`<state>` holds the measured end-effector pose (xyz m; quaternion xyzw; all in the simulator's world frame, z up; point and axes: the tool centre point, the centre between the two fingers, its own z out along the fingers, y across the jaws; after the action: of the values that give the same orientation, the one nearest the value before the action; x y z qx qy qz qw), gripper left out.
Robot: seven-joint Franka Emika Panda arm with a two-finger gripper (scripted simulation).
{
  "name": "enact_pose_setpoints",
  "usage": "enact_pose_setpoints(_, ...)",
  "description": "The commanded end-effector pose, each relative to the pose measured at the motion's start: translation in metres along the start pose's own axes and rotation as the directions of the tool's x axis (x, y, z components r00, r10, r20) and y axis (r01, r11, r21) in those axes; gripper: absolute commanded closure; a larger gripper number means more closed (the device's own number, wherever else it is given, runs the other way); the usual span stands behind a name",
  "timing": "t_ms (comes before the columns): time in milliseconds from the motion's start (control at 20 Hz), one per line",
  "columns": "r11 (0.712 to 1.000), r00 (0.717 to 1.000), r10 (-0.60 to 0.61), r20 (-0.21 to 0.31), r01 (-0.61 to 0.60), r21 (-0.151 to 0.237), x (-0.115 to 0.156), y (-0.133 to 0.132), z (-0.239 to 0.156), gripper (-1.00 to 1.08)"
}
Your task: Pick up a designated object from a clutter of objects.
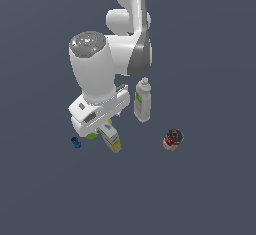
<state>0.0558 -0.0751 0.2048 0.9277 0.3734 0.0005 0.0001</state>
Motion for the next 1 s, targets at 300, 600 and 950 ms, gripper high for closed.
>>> enact_pose_setpoints(300, 1.000, 1.000, -0.010, 0.001, 0.010, 0.001, -0.001, 0.001, 0.005, -0.92)
enact_pose_setpoints(600, 1.000, 1.000, -0.012, 0.001, 0.012, 0.001, -0.001, 0.000, 0.029, -0.92)
enact_pose_setpoints(950, 1.000, 1.000, -0.014, 0.001, 0.014, 0.001, -0.001, 0.001, 0.052, -0.92)
